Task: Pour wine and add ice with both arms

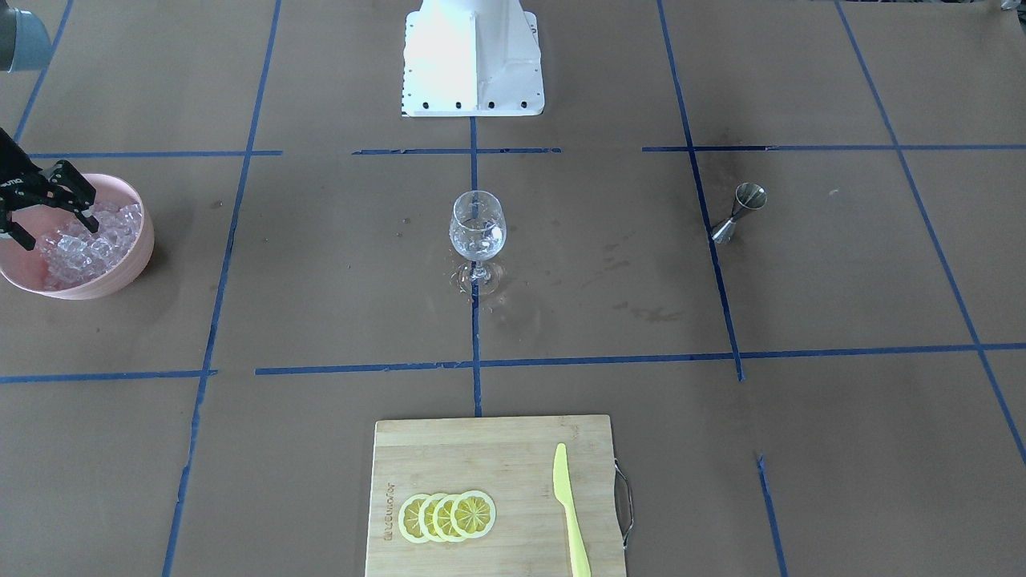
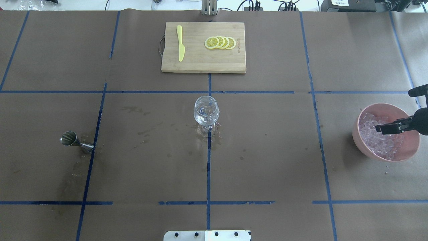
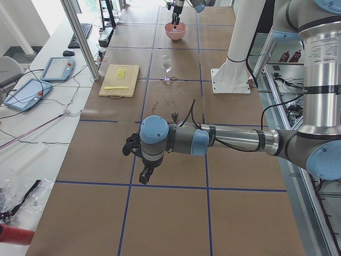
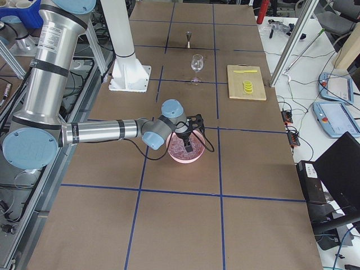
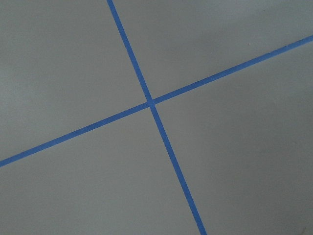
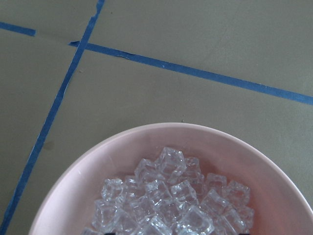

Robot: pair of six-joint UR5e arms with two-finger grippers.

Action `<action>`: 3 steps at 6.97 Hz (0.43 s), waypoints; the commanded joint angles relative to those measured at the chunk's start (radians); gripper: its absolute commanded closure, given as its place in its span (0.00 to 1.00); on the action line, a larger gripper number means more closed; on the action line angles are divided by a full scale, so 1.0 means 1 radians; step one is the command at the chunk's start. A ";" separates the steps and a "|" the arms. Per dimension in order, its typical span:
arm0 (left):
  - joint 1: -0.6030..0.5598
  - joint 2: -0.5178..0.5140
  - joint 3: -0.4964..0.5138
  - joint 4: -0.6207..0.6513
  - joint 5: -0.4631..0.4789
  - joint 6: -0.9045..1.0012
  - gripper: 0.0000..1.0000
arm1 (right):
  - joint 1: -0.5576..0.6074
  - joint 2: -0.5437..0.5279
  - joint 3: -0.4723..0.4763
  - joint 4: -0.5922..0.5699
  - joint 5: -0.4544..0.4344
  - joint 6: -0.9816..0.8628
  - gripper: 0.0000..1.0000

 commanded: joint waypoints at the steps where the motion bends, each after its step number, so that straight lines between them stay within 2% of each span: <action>1: 0.000 0.000 -0.001 -0.001 -0.002 0.002 0.00 | -0.026 0.002 -0.015 -0.001 -0.011 -0.036 0.18; 3: 0.000 0.000 -0.001 -0.003 -0.002 0.002 0.00 | -0.026 0.002 -0.016 -0.006 -0.011 -0.037 0.23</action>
